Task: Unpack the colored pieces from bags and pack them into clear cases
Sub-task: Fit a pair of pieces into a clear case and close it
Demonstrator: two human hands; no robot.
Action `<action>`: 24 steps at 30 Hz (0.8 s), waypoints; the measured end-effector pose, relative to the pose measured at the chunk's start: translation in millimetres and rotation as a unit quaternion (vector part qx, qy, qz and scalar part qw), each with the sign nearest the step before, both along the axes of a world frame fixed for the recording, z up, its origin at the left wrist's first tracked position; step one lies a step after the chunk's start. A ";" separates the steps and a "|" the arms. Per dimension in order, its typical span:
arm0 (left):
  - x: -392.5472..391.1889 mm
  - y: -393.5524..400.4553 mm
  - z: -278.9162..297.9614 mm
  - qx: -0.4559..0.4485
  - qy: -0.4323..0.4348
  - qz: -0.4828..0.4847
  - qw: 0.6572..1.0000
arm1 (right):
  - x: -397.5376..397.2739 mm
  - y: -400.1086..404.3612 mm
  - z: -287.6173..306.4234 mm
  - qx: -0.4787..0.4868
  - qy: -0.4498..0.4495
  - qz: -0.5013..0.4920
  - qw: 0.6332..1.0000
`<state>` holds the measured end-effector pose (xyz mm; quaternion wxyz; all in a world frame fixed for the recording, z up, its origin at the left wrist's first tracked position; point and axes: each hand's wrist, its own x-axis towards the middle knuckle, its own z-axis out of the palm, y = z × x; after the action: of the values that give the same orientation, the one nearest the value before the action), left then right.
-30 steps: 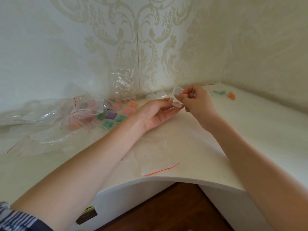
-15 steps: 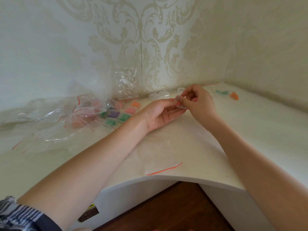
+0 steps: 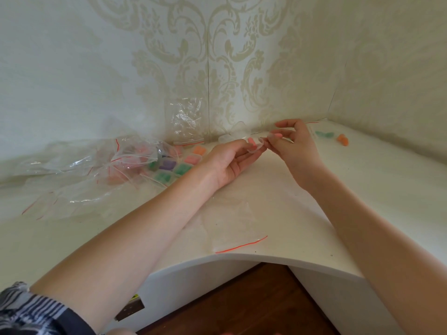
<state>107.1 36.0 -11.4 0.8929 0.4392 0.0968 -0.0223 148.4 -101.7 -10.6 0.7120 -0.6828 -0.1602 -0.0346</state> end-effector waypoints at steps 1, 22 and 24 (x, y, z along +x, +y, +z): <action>-0.3 0.0 0.1 0.004 -0.002 0.001 1.000 | -0.3 -1.3 0.6 0.016 0.002 -0.009 1.000; 2.6 -2.4 -6.1 0.068 -0.030 0.015 0.997 | -4.8 1.4 1.2 -0.128 -0.083 -0.029 0.988; 3.5 -2.4 -5.7 0.071 -0.033 0.011 0.997 | -4.2 1.2 2.0 -0.113 -0.075 -0.033 0.990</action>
<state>110.6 33.6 -17.1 0.8625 0.5006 0.0736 0.0089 144.2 -100.5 -8.6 0.6145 -0.7594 -0.1938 -0.0907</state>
